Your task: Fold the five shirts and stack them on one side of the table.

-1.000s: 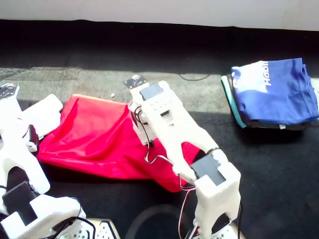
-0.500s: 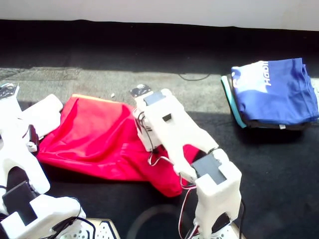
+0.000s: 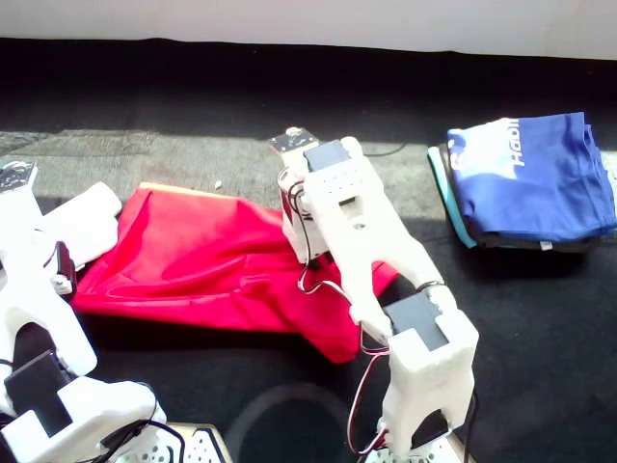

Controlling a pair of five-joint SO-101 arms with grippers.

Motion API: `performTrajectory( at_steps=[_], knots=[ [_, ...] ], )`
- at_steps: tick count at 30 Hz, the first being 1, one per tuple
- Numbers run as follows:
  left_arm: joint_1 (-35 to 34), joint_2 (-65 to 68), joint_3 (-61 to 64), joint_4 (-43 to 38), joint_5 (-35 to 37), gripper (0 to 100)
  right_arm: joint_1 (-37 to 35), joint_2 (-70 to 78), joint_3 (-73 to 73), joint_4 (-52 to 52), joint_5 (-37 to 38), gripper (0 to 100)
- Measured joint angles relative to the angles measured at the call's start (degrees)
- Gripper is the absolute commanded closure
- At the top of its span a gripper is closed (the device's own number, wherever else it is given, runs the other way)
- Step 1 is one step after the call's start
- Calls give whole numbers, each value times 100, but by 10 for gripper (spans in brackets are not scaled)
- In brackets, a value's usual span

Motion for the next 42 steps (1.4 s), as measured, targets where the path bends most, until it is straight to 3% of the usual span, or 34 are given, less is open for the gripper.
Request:
performTrajectory(
  at_steps=[5,13,28,32,42],
  knots=[
    [0,0,0,0,0,991,0,0,0,0,0,843],
    [0,0,0,0,0,991,35,0,0,9,0,908],
    [0,0,0,0,0,991,35,0,642,-431,0,912],
    [0,0,0,0,0,991,35,0,642,-431,0,996],
    [26,0,0,0,0,991,35,-747,695,-316,0,993]
  ],
)
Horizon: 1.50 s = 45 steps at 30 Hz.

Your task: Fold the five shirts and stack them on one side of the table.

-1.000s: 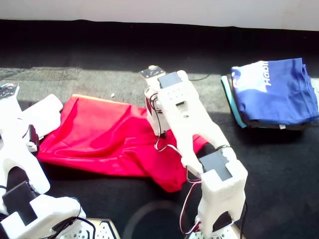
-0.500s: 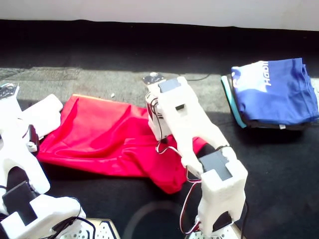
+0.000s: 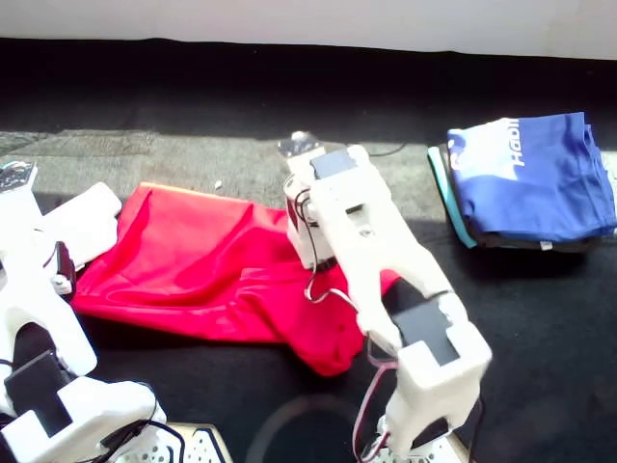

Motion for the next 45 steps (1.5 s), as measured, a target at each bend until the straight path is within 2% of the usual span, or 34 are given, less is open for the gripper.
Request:
performTrajectory(
  at_steps=[4,8,13,19,26,31,36,45],
  knots=[
    [360,0,-141,105,0,991,237,-932,0,35,237,993],
    [853,0,-958,905,352,991,1108,-1556,-97,-149,730,993],
    [1732,0,-2409,2119,923,991,2057,-1591,-870,-211,1336,993],
    [2558,0,-3710,2505,1196,991,2365,-1591,-2303,-211,1556,993],
    [2655,0,-4123,2523,1653,991,2382,-1635,-3543,-211,1574,993],
    [2664,0,-4273,2541,1873,991,2382,-1670,-3815,-387,1820,993],
    [2681,-26,-5099,2541,1890,991,2391,-1697,-4088,-589,1916,993],
    [2681,-1266,-5890,2549,1890,991,2409,-1741,-5855,-589,1916,993]
  ],
)
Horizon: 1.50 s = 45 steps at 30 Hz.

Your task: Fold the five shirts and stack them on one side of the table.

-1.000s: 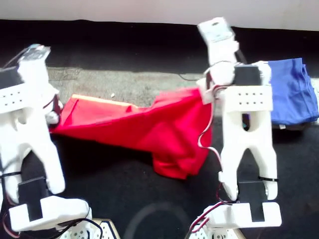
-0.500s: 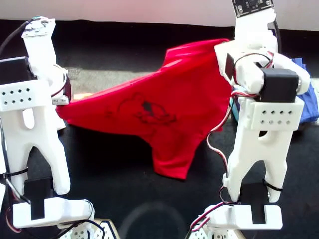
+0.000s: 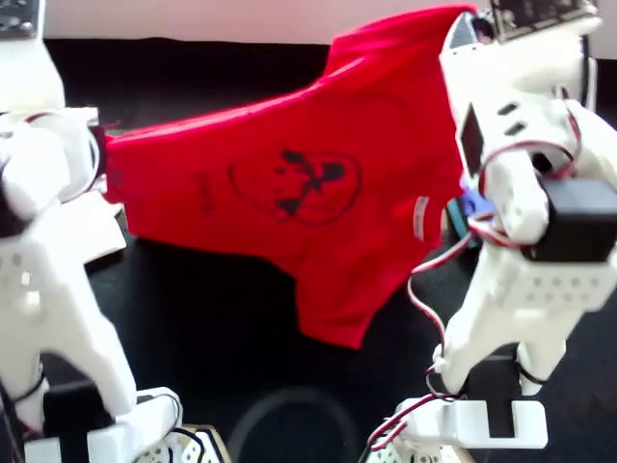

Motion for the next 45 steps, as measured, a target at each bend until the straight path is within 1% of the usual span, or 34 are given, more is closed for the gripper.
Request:
performTrajectory(
  at_steps=[9,16,24,28,33,39,45],
  knots=[
    [0,-1222,-9,0,0,991,141,-79,-1538,0,0,993],
    [0,-1996,-18,-343,0,991,141,-176,-2637,0,0,993],
    [0,-2426,-88,-431,0,991,176,-290,-3376,79,0,993],
    [0,-2664,-88,-440,0,991,176,-642,-3385,334,0,993],
    [0,-2971,-88,-440,0,991,167,-1327,-3226,396,0,993],
    [0,-3103,-97,-440,0,991,158,-1802,-2391,343,0,993],
    [0,-2646,-97,-440,0,991,158,-1802,-826,-299,0,993]
  ],
)
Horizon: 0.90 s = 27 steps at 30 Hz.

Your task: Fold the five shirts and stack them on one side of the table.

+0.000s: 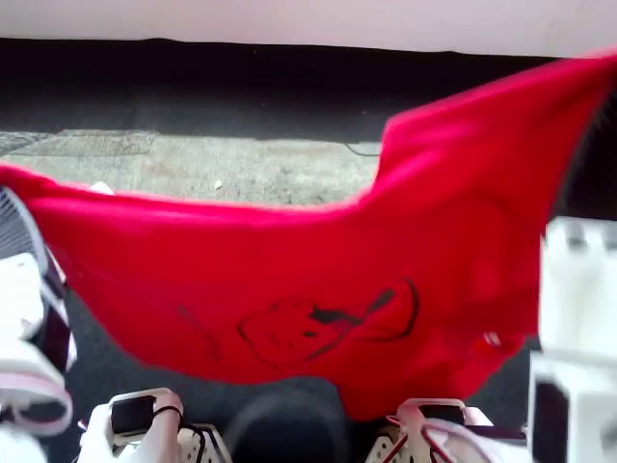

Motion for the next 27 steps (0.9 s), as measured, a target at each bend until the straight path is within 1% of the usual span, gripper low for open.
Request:
performTrajectory(
  at_steps=[6,11,14,18,21,25,27],
  knots=[
    [0,1152,0,0,0,991,-167,35,1881,-747,0,993],
    [0,2585,9,-53,0,991,-325,44,3525,-1468,0,993],
    [9,3596,26,-360,9,991,-334,53,4659,-2189,0,993],
    [18,4695,26,-1046,18,991,-343,114,5996,-3402,0,993],
    [26,5363,26,-1547,18,991,-343,475,6374,-4141,0,993],
    [44,5837,26,-1987,18,991,-343,1266,6382,-5002,0,993],
    [53,5969,26,-2145,18,991,-343,1776,6242,-5240,0,993]
  ],
)
